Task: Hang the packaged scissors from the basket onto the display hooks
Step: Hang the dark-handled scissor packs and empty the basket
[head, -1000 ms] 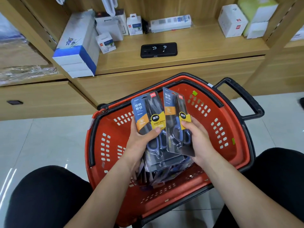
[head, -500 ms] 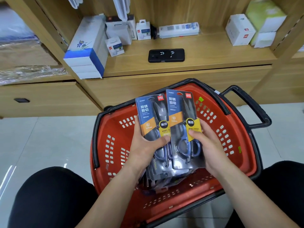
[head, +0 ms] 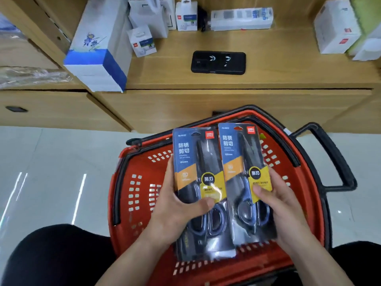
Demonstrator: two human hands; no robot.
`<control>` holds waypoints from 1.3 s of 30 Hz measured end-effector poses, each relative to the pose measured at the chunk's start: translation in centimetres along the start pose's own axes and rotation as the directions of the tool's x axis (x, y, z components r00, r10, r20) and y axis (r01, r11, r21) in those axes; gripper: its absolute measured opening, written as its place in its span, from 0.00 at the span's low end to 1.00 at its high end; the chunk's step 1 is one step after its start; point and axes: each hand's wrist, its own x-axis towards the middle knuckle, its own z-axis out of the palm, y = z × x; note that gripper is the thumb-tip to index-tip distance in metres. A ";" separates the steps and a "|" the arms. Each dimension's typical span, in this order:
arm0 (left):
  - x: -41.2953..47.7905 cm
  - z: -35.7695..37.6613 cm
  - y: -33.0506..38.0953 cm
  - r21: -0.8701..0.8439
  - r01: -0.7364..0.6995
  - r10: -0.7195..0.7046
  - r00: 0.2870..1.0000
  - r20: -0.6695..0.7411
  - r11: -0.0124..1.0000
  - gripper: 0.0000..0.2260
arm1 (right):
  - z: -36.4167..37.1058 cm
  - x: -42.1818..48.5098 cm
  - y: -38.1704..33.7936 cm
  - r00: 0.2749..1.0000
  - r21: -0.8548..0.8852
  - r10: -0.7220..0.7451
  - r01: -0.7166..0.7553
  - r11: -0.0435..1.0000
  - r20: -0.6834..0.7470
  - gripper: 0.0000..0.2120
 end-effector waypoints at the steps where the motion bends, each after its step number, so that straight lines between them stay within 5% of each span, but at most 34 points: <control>1: -0.5 -0.2 1.4 -0.015 0.024 -0.024 1.000 -0.009 1.000 0.42 | 0.4 -0.3 -1.3 1.000 -0.010 0.016 -0.016 1.000 0.013 0.38; 12: -12.3 -1.6 24.9 -0.030 0.053 -0.057 0.986 -0.158 0.998 0.44 | 8.3 -12.0 -24.3 0.998 -0.103 0.003 -0.010 0.995 -0.066 0.14; 18: -18.8 -2.2 38.9 -0.111 -0.047 0.022 0.977 -0.213 0.993 0.38 | 12.5 -17.7 -38.6 0.995 -0.056 -0.043 0.038 0.998 -0.087 0.32; 24: -21.1 -4.8 48.5 -0.158 -0.110 0.066 0.964 -0.257 0.981 0.36 | 17.5 -18.8 -48.7 0.996 -0.054 -0.069 0.066 0.996 -0.056 0.25; 32: -18.8 -11.5 56.9 -0.140 -0.139 0.113 0.977 -0.182 0.980 0.47 | 26.5 -14.5 -56.6 0.945 -0.125 -0.302 0.287 0.950 -0.129 0.15; 39: -16.0 -13.1 61.8 -0.171 -0.215 0.183 0.966 -0.183 0.962 0.42 | 30.1 -9.8 -62.5 0.907 -0.140 -0.410 0.395 0.908 -0.098 0.13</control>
